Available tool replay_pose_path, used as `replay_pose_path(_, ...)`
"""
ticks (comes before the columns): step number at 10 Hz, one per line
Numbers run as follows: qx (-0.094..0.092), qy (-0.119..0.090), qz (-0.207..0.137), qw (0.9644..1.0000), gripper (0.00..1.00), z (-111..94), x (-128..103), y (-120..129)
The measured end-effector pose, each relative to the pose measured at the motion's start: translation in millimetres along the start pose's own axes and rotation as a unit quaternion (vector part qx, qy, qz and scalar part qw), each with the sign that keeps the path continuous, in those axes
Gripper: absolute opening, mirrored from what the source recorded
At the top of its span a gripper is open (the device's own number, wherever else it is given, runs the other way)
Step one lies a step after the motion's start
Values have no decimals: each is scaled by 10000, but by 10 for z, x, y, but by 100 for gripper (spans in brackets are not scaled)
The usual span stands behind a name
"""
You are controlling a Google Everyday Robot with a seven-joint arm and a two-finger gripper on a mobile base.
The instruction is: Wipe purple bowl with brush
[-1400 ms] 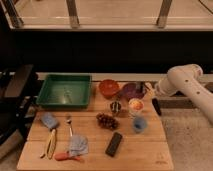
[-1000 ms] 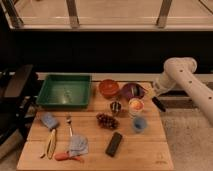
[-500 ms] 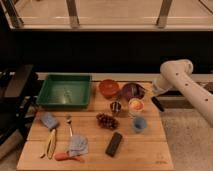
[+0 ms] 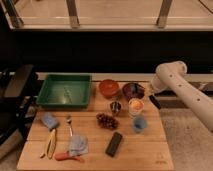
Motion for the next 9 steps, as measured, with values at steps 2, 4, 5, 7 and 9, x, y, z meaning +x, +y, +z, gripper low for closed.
replay_pose_path(2, 56, -4, -146, 9999, 0, 71, 38, -45)
replay_pose_path(4, 114, -57, -231, 9997, 0, 103, 48, -123)
replay_pose_path(5, 115, -124, -201, 9997, 0, 104, -3, -93)
replay_pose_path(7, 69, -201, -109, 9997, 0, 86, -73, 29)
replay_pose_path(9, -54, -217, -45, 9997, 0, 76, -13, 183)
